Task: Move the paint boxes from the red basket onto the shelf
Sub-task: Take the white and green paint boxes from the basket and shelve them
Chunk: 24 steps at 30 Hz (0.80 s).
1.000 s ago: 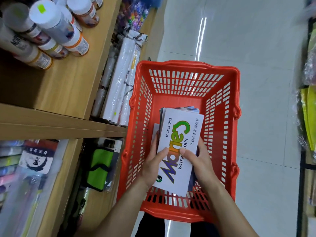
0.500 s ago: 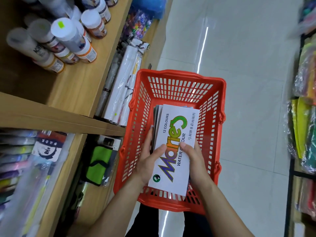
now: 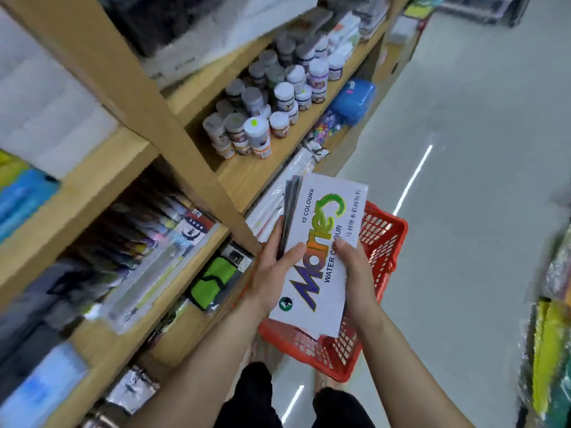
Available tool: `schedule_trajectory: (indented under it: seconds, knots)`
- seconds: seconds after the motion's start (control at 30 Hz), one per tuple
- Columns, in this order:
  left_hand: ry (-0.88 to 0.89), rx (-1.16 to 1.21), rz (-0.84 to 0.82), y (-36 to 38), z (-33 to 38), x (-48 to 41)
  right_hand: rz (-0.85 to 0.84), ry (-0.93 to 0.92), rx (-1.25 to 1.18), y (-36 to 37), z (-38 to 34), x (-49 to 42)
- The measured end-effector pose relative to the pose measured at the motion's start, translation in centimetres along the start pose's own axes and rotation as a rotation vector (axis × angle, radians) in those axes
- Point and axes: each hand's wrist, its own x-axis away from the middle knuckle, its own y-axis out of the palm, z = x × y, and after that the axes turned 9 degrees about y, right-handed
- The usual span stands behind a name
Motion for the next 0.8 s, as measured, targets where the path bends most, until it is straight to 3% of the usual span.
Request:
schedule_trajectory:
  seconds: [0.13,0.33,0.8]
  knots:
    - [0.146,0.006,0.131,-0.4,5.2,4.5,-0.096,-0.059,0.108,4.8,-2.9,2.8]
    - [0.318,0.136,0.378,-2.9,11.2,13.3,-0.36,0.025,0.16,12.4,-3.6,8.0]
    - [0.596,0.172,0.759,-17.8,21.0,35.0,-0.809,0.131,0.355,36.1,6.0,20.5]
